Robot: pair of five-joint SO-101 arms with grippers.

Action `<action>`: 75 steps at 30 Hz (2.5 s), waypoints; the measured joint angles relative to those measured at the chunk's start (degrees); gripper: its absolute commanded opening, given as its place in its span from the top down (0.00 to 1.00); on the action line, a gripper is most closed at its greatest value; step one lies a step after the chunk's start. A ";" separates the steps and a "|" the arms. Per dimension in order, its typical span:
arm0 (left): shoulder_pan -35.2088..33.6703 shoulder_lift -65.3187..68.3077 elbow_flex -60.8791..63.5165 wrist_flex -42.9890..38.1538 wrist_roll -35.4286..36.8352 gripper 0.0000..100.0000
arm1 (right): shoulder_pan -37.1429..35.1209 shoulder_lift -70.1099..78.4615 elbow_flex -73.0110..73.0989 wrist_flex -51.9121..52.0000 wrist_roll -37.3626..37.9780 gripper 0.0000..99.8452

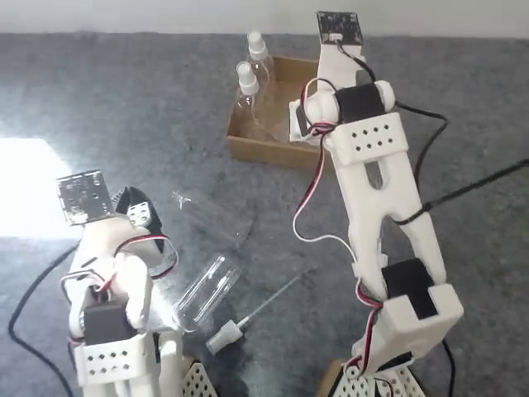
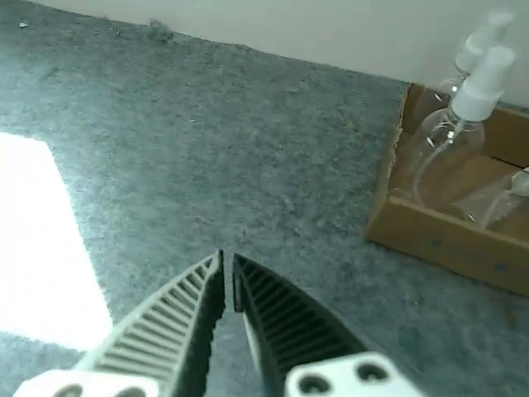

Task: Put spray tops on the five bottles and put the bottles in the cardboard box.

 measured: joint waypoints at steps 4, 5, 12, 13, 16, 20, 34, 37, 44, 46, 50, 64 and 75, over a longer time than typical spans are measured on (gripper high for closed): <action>0.26 -4.04 2.20 0.00 0.18 0.99 | 0.00 -3.16 0.00 2.37 0.97 0.99; 0.44 -5.98 3.43 0.00 0.18 0.99 | 0.00 -3.69 0.00 2.90 1.05 0.99; 1.14 -20.92 10.64 0.88 -0.44 0.99 | 0.00 -7.47 0.00 4.22 1.14 0.99; 1.14 -20.66 10.64 0.97 -0.88 0.99 | 0.00 -8.00 0.00 4.22 1.23 0.99; 1.05 -20.75 11.08 1.14 -1.58 0.99 | 0.00 -10.29 1.67 4.22 1.23 0.99; 1.32 -20.57 12.13 1.93 -4.13 0.99 | 0.00 -15.56 5.27 4.22 1.23 0.99; 1.41 -20.40 24.53 4.92 -5.89 0.99 | -0.09 -29.27 16.62 0.97 1.23 0.99; 0.97 -20.66 24.79 5.98 -6.15 0.99 | -0.09 -30.86 16.79 0.88 1.23 0.99; -5.54 -20.48 24.88 15.12 -6.15 0.99 | -0.09 -32.70 19.25 0.88 1.23 0.99; -8.53 -20.48 24.88 15.56 -6.07 0.99 | -0.09 -33.14 19.25 0.88 1.23 0.99; -13.54 -20.66 24.88 15.82 -5.98 0.99 | -0.18 -33.49 19.25 0.88 1.23 0.99; -5.45 -20.66 24.88 15.82 10.64 0.99 | -0.18 -33.49 19.25 0.88 1.23 0.99; -4.31 -20.66 24.88 17.14 16.62 0.99 | -0.18 -33.49 21.80 -3.08 1.23 0.99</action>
